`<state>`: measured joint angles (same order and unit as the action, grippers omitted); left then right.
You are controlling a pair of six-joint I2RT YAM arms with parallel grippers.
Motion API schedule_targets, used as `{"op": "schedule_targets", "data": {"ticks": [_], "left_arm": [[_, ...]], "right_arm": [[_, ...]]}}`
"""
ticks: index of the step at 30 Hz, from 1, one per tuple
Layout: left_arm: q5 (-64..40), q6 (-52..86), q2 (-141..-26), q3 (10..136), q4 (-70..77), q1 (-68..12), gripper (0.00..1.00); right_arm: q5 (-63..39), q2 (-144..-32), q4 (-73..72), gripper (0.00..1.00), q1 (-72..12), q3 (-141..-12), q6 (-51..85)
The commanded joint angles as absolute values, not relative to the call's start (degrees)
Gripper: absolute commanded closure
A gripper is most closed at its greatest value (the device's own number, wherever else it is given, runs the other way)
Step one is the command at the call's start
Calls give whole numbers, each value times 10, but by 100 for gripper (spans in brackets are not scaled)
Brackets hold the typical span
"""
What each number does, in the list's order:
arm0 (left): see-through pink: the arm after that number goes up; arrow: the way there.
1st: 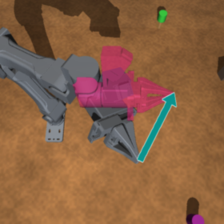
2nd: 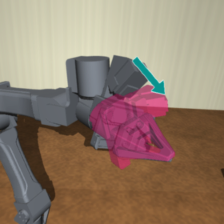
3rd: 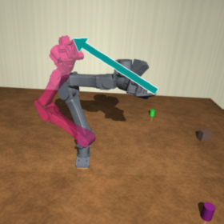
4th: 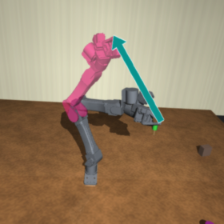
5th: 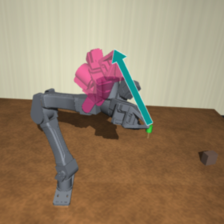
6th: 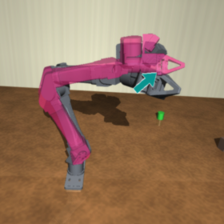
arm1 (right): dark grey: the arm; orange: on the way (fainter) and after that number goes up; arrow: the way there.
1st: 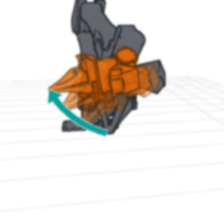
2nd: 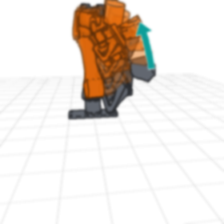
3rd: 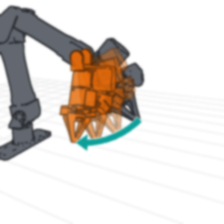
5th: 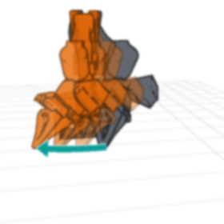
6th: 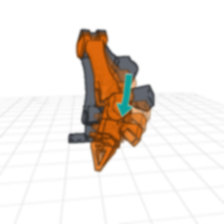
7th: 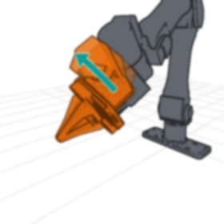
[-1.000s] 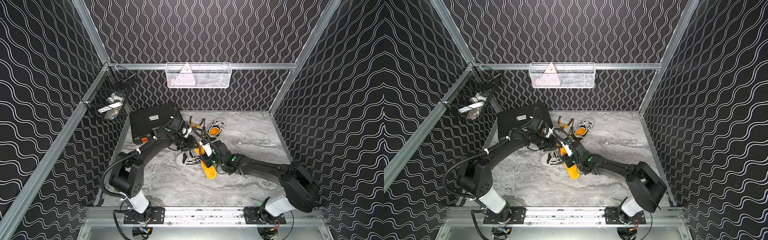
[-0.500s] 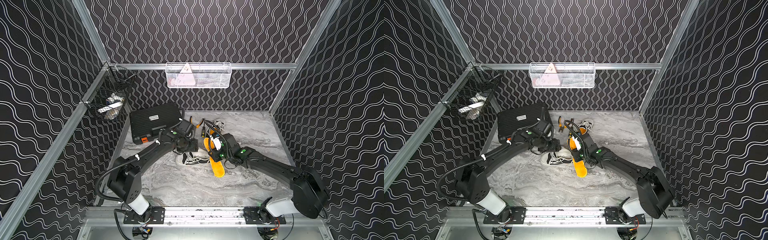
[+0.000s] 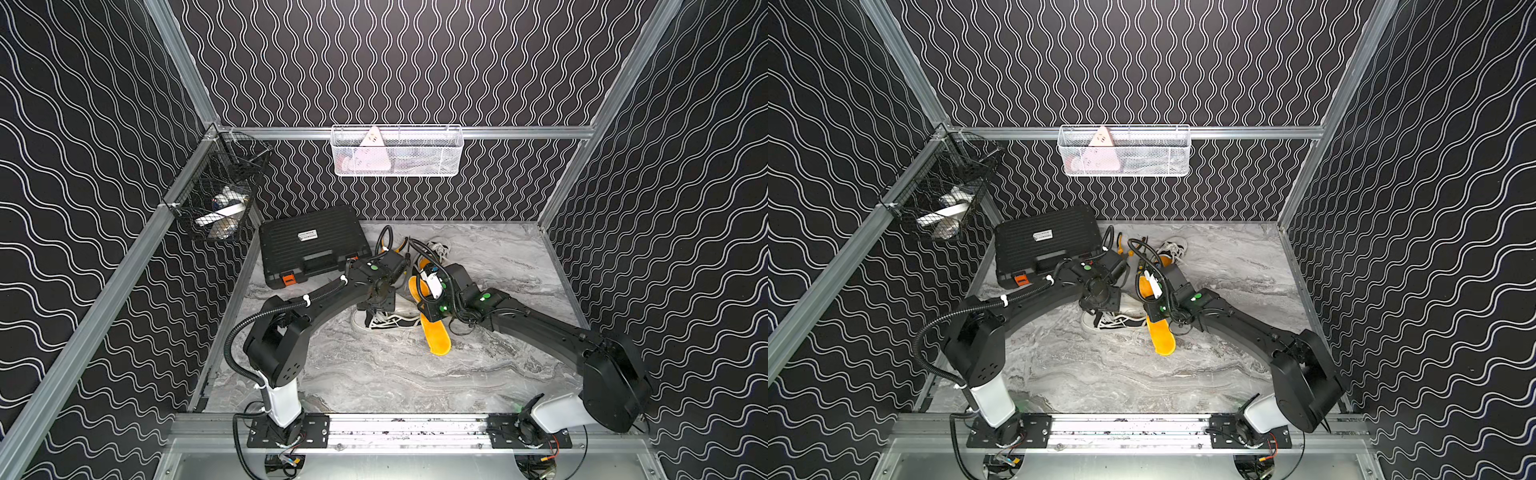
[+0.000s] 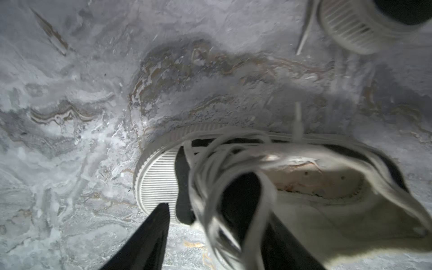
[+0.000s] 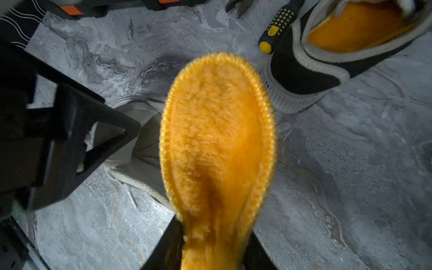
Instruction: Insert the insole into the shoe
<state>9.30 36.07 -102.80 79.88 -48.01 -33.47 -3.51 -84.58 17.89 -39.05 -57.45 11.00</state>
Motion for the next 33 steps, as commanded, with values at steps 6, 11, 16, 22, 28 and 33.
{"op": "schedule_targets", "data": {"ticks": [6, 11, 16, 22, 28, 33], "left_arm": [[-40, 298, -1018, 772, -410, -292, 54], [-76, 250, -1015, 782, -378, -290, 74], [-97, 209, -1032, 802, -365, -290, 97], [-187, 129, -1019, 812, -349, -294, 100], [-298, 36, -996, 808, -364, -292, 100], [-344, -6, -1034, 819, -378, -288, 100]], "right_arm": [[-72, -847, 208, 64, -390, -597, 96], [-36, -832, 228, 65, -391, -590, 109], [-31, -800, 257, 64, -390, -578, 114], [-33, -762, 294, 65, -388, -565, 119], [-58, -746, 365, 65, -389, -582, 114], [-134, -721, 357, 66, -408, -561, 135]]}}
